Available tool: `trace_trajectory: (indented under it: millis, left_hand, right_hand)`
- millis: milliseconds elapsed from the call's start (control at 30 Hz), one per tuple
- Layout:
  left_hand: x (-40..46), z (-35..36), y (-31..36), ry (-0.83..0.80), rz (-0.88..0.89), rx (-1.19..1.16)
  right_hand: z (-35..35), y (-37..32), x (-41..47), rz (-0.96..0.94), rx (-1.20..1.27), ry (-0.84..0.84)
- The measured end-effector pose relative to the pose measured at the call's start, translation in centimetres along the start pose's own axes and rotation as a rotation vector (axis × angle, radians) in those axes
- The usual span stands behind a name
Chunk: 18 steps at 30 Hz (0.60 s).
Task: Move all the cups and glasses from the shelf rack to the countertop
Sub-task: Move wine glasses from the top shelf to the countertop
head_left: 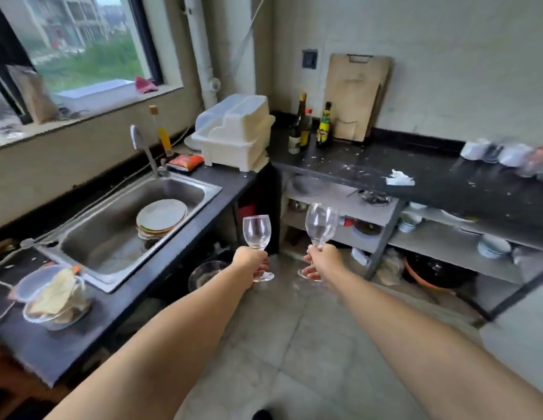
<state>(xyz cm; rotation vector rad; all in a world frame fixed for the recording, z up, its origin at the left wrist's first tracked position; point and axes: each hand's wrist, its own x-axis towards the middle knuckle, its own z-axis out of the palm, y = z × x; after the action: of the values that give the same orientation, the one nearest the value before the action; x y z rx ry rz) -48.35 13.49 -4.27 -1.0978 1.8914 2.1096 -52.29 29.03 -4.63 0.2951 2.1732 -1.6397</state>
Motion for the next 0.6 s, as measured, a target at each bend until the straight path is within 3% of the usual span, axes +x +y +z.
trace_trajectory:
  millis: [267, 600]
  left_hand:
    - [5.8, 15.4, 3.3, -0.195, 0.077, 0.283]
    - [11.3, 32.8, 9.2, -0.422, 0.077, 0.453]
  right_hand:
    - [-11.7, 0.6, 7.9, 0.088, 0.13, 0.216]
    - [-25.1, -1.4, 14.6, 0.139, 0.217, 0.373]
